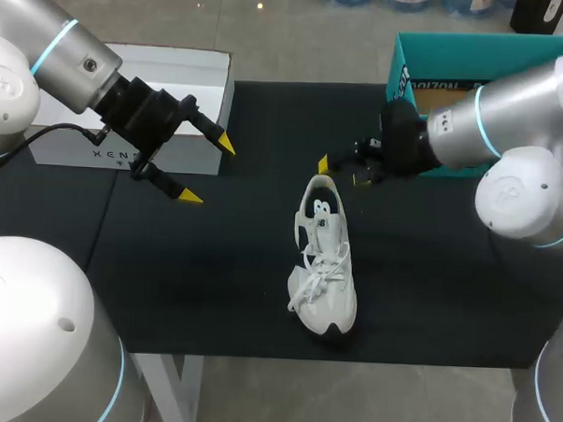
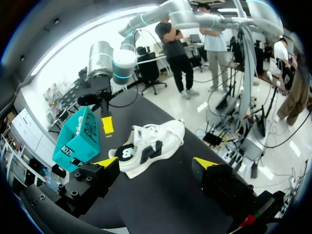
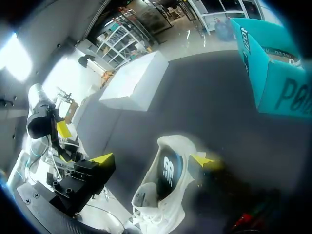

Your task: Take the shoe out of the shoebox, open the shoe tongue, remove and reinsert the insole, then place the shoe into the shoebox

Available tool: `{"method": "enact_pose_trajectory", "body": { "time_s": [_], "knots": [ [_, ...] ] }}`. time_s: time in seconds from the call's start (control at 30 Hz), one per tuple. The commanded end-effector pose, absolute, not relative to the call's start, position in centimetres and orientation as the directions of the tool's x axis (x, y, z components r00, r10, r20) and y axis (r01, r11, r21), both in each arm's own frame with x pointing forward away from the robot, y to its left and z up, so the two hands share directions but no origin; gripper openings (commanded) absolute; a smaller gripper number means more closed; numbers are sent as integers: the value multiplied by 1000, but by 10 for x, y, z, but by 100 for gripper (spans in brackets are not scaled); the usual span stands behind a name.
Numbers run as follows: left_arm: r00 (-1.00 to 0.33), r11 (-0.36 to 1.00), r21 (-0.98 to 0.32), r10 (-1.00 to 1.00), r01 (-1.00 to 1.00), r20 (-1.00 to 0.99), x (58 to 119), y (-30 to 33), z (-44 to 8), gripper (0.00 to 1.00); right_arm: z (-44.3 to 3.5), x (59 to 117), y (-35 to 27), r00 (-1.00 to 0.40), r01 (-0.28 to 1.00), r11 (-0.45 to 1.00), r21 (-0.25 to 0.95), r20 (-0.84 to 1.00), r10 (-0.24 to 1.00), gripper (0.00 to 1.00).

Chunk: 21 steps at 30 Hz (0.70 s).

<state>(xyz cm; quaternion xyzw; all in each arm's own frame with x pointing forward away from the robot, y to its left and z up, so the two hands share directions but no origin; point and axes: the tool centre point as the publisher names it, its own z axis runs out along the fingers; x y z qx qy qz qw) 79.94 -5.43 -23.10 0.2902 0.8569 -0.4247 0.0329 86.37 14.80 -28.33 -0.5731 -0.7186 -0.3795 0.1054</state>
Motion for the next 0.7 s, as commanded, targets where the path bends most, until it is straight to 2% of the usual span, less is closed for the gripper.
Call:
{"method": "enact_pose_trajectory", "body": {
  "time_s": [0.03,0.27,0.3,0.33,0.37,0.7],
  "knots": [
    [-829,473,-707,471,525,-301,800,-54,-231,100,-274,867,152,-142,952,81,295,192,971,100],
    [-829,473,-707,471,525,-301,800,-54,-231,100,-277,864,147,-97,974,65,216,141,985,100],
    [-829,473,-707,471,525,-301,800,-54,-231,100,-278,864,146,-98,975,64,213,154,983,89],
    [-829,473,-707,471,525,-301,800,-54,-231,100,-278,864,146,-96,976,63,209,151,984,28],
    [-829,473,-707,471,525,-301,800,-54,-231,100,-278,864,146,-102,976,70,205,150,983,0],
    [-829,473,-707,471,525,-301,800,-54,-231,100,-288,857,161,-110,983,93,160,101,989,0]
  ]
}}
